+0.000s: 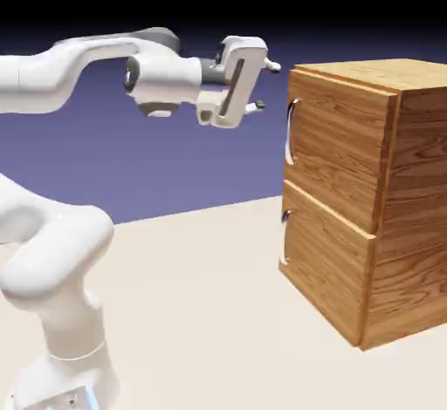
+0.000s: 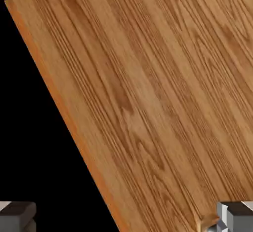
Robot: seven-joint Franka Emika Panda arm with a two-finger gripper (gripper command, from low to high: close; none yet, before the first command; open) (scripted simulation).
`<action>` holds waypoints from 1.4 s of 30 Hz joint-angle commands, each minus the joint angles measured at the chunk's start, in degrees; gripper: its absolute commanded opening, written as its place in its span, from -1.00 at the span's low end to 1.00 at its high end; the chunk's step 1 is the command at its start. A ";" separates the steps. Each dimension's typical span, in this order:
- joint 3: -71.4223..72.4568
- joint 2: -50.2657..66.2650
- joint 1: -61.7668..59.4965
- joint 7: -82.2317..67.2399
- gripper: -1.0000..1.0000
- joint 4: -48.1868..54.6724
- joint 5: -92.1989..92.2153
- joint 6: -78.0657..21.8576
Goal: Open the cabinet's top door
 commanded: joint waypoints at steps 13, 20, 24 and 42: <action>14.93 -8.13 -11.66 16.87 0.00 5.42 32.40 -0.94; 22.97 -12.51 -17.94 25.95 0.00 8.33 49.85 -1.45; 25.55 -13.32 -21.64 28.19 0.00 10.72 54.19 -2.00; 12.24 1.75 -5.44 7.25 -1.00 -4.77 54.62 -20.56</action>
